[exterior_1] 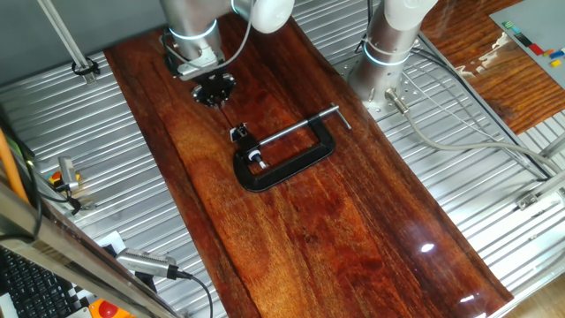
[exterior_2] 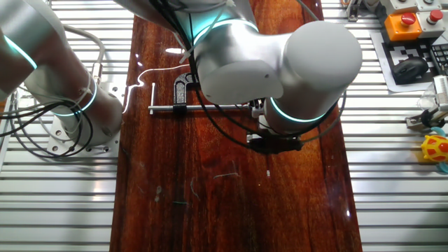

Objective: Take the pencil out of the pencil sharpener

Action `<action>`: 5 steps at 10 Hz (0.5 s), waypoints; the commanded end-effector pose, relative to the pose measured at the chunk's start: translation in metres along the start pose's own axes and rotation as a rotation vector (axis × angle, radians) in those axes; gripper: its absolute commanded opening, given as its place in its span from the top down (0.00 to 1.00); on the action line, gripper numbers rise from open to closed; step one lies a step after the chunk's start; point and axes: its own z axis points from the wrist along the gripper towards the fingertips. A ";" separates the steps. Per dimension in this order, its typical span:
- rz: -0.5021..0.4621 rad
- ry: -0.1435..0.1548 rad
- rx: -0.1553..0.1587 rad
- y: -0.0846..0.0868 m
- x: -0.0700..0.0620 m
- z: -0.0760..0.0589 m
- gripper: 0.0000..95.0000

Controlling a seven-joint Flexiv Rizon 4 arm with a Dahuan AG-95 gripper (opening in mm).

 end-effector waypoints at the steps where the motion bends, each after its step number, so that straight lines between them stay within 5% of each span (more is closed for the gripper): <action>1: -0.003 -0.003 0.000 -0.001 0.000 -0.001 1.00; 5: -0.013 0.002 0.001 0.001 0.024 -0.003 1.00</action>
